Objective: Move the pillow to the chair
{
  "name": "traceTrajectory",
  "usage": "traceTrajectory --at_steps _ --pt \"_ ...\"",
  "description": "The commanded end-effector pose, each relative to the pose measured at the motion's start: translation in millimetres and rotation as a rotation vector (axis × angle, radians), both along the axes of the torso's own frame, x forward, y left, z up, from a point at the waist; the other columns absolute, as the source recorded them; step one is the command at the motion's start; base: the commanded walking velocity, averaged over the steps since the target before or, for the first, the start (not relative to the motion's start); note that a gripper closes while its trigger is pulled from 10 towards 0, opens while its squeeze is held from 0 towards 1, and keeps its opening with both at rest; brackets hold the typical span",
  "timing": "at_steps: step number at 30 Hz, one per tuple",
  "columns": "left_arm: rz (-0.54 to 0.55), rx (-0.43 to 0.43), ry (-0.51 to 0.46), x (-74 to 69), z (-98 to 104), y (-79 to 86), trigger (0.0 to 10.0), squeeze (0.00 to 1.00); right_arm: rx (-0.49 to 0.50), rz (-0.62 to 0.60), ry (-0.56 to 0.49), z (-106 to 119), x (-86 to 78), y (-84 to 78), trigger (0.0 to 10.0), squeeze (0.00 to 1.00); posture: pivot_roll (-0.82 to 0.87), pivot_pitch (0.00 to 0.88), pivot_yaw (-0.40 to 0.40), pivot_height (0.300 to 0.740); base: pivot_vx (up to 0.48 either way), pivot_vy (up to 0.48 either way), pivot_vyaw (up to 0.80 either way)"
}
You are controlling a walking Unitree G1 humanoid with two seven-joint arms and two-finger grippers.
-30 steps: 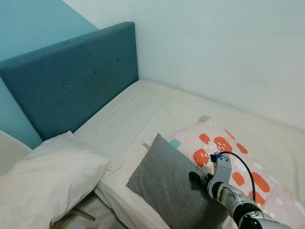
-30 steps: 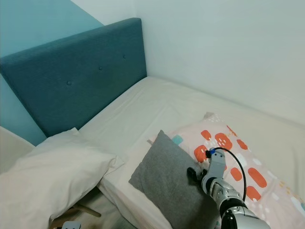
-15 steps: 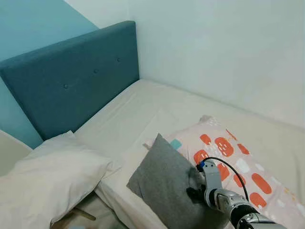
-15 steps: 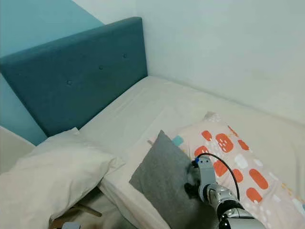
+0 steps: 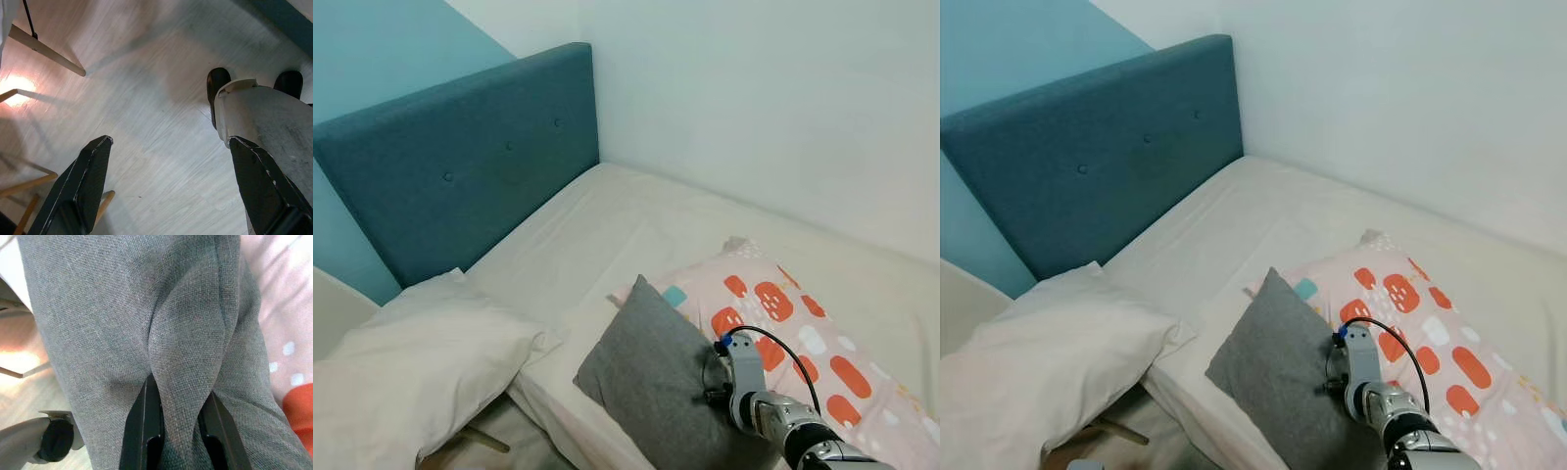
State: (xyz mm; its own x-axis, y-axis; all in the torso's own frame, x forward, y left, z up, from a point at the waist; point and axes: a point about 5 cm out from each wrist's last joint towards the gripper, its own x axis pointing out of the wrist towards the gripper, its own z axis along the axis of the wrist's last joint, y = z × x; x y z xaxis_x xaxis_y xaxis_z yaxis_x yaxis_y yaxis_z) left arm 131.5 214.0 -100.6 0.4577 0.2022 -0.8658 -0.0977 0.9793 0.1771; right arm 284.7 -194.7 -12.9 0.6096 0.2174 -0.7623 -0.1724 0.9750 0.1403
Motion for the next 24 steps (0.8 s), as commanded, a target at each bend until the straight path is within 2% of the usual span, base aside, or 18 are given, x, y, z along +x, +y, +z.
traceTrajectory --at_steps 1,4,5,7,8,9,11,12,17,18,22,24 --pt "0.009 0.028 0.027 -5.1 0 8.1 10.0 0.00 0.073 0.002 0.038 -11 -10.3 14.1 0.0 0.00 -0.07 0.063 0.037 0.740 0.000 0.000 0.00" --pt "0.037 0.044 0.032 -5.6 0 12.0 10.0 0.00 0.165 0.024 -0.126 8 10.2 29.0 0.0 0.00 -0.07 0.059 0.039 0.740 0.000 0.000 0.00" --pt "0.037 0.044 0.032 -5.6 0 12.0 10.0 0.00 0.165 0.024 -0.126 8 10.2 29.0 0.0 0.00 -0.07 0.059 0.039 0.740 0.000 0.000 0.00" --pt "0.044 0.049 0.031 -5.2 1 13.7 10.0 0.00 0.205 0.108 -0.227 21 21.2 41.5 0.0 0.00 -0.07 0.059 0.040 0.740 0.000 0.000 0.00" --pt "0.044 0.049 0.031 -5.2 1 13.7 10.0 0.00 0.205 0.108 -0.227 21 21.2 41.5 0.0 0.00 -0.07 0.059 0.040 0.740 0.000 0.000 0.00" --pt "0.054 0.056 0.031 -5.2 1 15.6 10.0 0.00 0.283 0.118 -0.359 41 36.8 52.1 0.0 0.00 -0.07 0.056 0.043 0.740 0.000 0.000 0.78" --pt "0.064 0.057 0.030 -5.3 1 16.5 10.0 0.00 0.345 0.114 -0.454 60 49.6 58.6 0.0 0.00 -0.07 0.056 0.043 0.740 0.000 0.000 0.78" --pt "0.064 0.057 0.030 -5.3 1 16.5 10.0 0.00 0.345 0.114 -0.454 60 49.6 58.6 0.0 0.00 -0.07 0.056 0.043 0.740 0.000 0.000 0.78" --pt "0.078 0.052 0.024 -3.8 2 16.5 10.0 0.00 0.471 0.261 -0.639 104 68.9 82.4 0.0 0.00 -0.07 0.048 0.045 0.740 0.000 0.000 0.78" --pt "0.078 0.052 0.024 -3.8 2 16.5 10.0 0.00 0.471 0.261 -0.639 104 68.9 82.4 0.0 0.00 -0.07 0.048 0.045 0.740 0.000 0.000 0.78" --pt "0.082 0.049 0.040 -6.0 0 14.7 10.0 0.00 0.546 0.388 -0.773 136 75.4 102.1 0.0 0.00 -0.07 0.045 0.041 0.740 0.000 0.000 0.78" --pt "0.081 0.045 0.045 -6.5 0 13.8 10.0 0.00 0.551 0.414 -0.793 141 75.7 105.9 0.0 0.00 -0.06 0.040 0.038 0.740 -0.122 0.000 0.78"
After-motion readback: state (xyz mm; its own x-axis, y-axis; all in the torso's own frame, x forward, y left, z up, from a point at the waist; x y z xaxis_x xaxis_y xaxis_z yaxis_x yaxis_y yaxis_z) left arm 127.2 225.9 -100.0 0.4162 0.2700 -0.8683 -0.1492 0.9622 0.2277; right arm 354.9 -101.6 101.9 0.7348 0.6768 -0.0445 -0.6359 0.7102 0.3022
